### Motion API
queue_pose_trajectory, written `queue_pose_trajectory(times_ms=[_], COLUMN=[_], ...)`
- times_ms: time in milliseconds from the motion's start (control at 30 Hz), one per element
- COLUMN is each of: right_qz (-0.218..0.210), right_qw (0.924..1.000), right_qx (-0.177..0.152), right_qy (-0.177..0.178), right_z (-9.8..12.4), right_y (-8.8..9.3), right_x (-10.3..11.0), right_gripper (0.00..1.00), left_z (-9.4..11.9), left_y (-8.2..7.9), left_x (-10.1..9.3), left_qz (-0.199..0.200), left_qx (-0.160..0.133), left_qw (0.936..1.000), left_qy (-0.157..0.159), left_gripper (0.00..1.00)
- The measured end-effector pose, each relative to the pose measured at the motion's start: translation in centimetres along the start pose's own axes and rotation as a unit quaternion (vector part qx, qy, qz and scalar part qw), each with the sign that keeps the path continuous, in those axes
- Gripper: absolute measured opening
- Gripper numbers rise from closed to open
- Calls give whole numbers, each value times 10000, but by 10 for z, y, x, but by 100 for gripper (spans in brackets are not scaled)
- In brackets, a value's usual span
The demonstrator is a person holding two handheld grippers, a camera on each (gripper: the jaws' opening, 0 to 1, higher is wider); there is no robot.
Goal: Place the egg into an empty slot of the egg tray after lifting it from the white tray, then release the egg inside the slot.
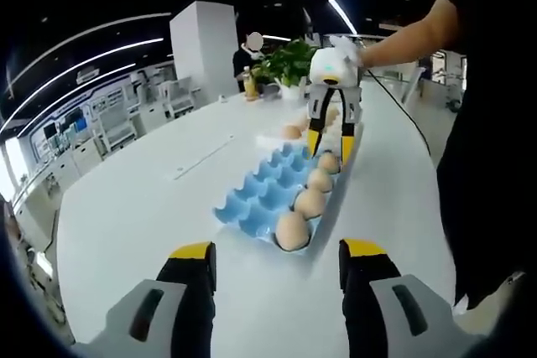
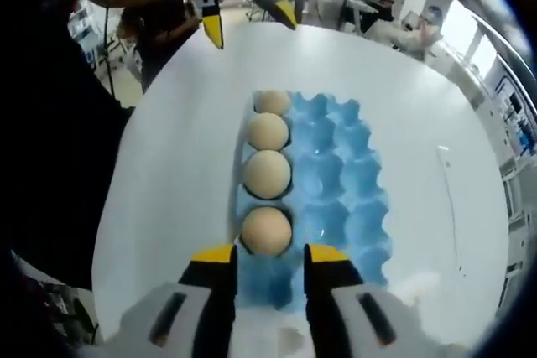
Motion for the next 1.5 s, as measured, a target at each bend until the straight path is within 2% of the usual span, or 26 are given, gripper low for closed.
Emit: queue_pose_trajectory(times_ms=[333, 533, 767, 867, 1167, 1200, 1300, 1500], right_qz=[-272, -564, -983, -1268, -1644, -1731, -1965, -2182], right_qw=[9995, 9977, 9930, 9892, 9801, 9772, 9720, 9623], right_qx=[75, 160, 313, 374, 551, 623, 620, 962], right_qy=[131, 336, 567, 635, 964, 1055, 1132, 1307], right_z=[14, 32, 58, 68, 90, 96, 103, 118], right_y=[24, 55, 95, 112, 148, 157, 169, 200], right_x=[3, 6, 14, 18, 21, 21, 23, 32], right_gripper=[31, 37, 37, 38, 41, 41, 41, 38], left_z=[-2, -2, -5, -7, -9, -9, -8, -11], left_y=[-2, -3, -5, -7, -10, -10, -10, -10], left_x=[0, 0, 1, 0, -1, -1, 0, -2], left_qz=[-30, -28, -80, -86, -140, -142, -135, -114], left_qx=[12, 29, 79, 68, 112, 116, 124, 133], left_qw=[10000, 10000, 9999, 9999, 9997, 9997, 9998, 9997], left_qy=[40, 46, 72, 109, 142, 136, 128, 164], left_gripper=[60, 60, 60, 60, 60, 60, 60, 59])
Point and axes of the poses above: the point that each gripper's makers call its tool centre point, and the gripper's own axes: z roughly backward along the fingers, x roughly to its left, y roughly out of its underside, the point moved 7 cm from there along z, roughly backward along the fingers, and after that the axes turned 3 degrees about z, right-handed, at the moved point
